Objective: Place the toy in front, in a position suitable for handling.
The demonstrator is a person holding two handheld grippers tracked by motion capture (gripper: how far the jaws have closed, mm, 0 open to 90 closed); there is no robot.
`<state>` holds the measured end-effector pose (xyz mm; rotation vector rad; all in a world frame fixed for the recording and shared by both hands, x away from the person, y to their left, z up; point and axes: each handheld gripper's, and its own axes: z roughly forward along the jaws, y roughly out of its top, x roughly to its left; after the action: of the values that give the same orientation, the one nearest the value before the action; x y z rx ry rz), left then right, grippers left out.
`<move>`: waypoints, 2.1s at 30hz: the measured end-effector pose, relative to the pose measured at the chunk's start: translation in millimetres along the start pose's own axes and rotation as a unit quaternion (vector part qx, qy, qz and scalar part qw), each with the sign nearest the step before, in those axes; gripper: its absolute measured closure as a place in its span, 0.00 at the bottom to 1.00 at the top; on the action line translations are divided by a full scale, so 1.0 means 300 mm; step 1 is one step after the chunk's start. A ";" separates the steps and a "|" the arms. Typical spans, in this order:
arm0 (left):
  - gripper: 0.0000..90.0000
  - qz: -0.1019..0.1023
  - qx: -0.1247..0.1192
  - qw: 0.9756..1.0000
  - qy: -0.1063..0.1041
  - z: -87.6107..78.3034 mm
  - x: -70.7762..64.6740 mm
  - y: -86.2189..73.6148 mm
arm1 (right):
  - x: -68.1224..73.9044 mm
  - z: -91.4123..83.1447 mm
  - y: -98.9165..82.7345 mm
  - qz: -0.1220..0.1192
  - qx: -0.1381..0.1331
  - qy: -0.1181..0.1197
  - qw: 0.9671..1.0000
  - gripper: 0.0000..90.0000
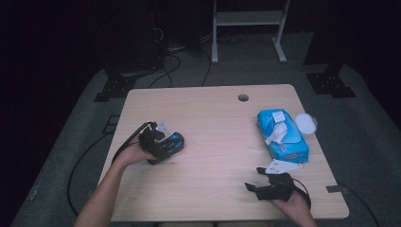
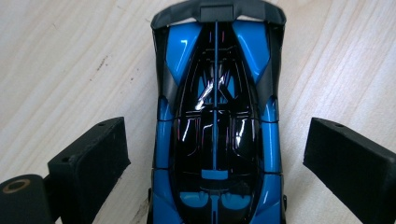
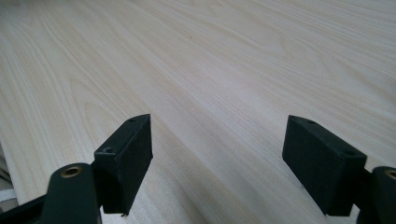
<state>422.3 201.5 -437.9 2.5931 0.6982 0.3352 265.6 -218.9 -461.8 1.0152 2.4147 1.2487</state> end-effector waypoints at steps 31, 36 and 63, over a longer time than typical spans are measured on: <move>0.28 -0.017 0.075 0.997 -0.032 0.046 0.025 0.020 | 0.003 -0.008 0.003 -0.003 -0.005 0.002 1.000 0.26; 0.28 -0.008 0.091 0.995 -0.033 0.049 0.023 0.035 | -0.001 -0.012 0.002 -0.001 -0.008 0.002 1.000 0.26; 0.30 0.012 0.080 0.996 -0.025 -0.014 0.011 0.053 | -0.001 -0.006 0.003 0.000 -0.008 0.002 1.000 0.26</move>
<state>430.4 192.4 -426.5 2.7523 0.7018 0.2304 265.4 -219.9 -459.9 1.0093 2.4049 1.2693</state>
